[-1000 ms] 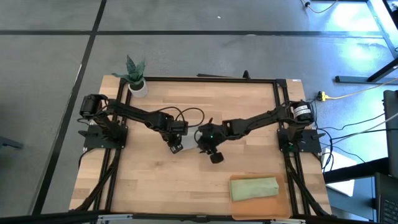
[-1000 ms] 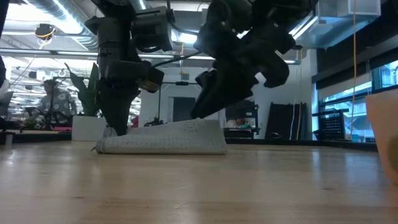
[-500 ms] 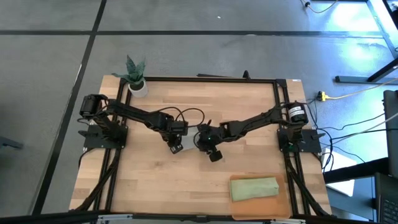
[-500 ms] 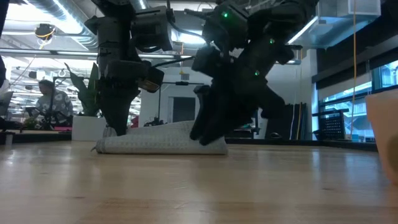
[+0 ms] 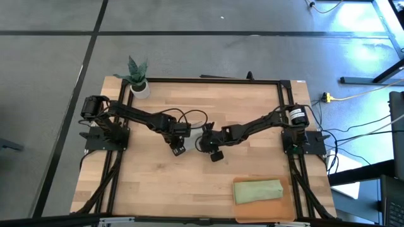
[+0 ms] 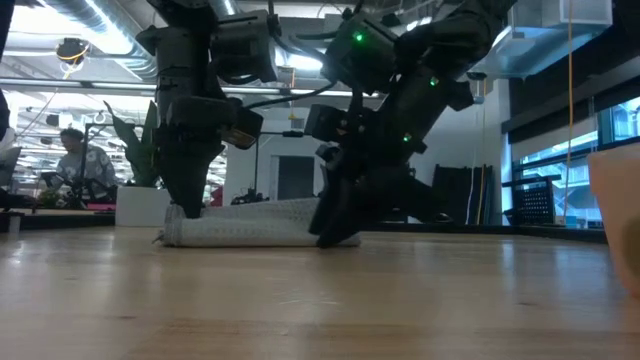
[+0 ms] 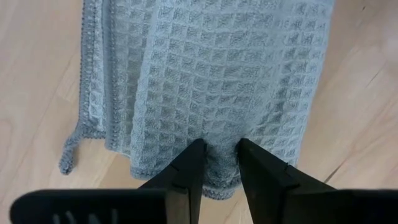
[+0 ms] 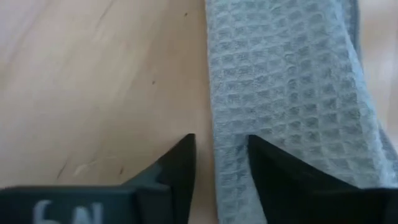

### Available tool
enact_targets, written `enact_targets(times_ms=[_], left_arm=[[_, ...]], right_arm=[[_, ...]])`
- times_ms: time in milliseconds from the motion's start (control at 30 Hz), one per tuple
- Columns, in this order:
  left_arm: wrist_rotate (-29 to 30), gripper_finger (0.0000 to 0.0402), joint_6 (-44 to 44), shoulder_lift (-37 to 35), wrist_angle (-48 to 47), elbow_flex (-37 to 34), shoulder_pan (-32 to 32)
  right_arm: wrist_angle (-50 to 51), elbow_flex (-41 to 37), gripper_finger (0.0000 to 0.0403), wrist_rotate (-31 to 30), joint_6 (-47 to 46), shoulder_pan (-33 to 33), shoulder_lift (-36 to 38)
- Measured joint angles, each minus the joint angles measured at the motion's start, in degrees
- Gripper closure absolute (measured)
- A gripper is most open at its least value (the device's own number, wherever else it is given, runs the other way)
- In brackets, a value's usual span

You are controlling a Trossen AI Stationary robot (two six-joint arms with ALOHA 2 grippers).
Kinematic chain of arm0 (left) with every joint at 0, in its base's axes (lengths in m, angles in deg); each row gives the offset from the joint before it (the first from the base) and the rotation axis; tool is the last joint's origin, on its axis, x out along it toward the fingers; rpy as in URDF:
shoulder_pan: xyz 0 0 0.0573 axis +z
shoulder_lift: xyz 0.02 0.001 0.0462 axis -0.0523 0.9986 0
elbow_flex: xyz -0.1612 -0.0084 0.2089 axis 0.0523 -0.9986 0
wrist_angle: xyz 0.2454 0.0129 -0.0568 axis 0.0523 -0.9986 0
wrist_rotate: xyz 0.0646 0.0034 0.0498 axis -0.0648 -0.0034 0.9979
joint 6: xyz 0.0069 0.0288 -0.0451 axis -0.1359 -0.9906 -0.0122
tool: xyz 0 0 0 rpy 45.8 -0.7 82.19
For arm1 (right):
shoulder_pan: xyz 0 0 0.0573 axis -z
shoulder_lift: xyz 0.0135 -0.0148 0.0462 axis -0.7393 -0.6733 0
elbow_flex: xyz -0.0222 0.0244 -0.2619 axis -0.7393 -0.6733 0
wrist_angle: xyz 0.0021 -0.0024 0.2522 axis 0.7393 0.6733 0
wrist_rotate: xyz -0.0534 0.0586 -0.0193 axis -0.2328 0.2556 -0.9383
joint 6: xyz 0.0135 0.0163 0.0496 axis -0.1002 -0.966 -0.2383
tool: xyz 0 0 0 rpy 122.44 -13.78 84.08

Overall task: Roll microfiber towels into tight, uniform cylinder then place into a basket
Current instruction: Roll the gray microfiber cloth

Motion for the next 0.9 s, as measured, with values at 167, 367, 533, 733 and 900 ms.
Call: enact_targets(times_ms=[167, 367, 533, 733, 900], left_arm=[[0.0, 0.0312, -0.1, 0.0, 0.0, 0.0, 0.0], [-0.1, 0.0312, -3.5, 0.0, 0.0, 0.0, 0.0], [-0.1, 0.0312, -3.6, 0.0, -0.1, 0.0, 0.0], [-0.1, 0.0312, -3.1, 0.0, -1.8, 0.0, 0.0], [-0.1, 0.0312, -2.4, -1.1, -4.5, 0.1, 0.0]], right_arm=[[0.2, 0.0, 0.0329, 2.4, -1.2, 0.0, -0.2], [-0.2, 0.0, 0.0391, 5.5, -6.7, 0.2, -0.4], [0.1, 0.0, 0.0397, 8.2, -10.6, 0.5, -0.4], [0.4, 0.0, 0.0399, 11.2, -12.2, 1.1, -0.4], [0.6, 0.0, 0.0401, 13.7, -14.7, 1.4, -0.4]])
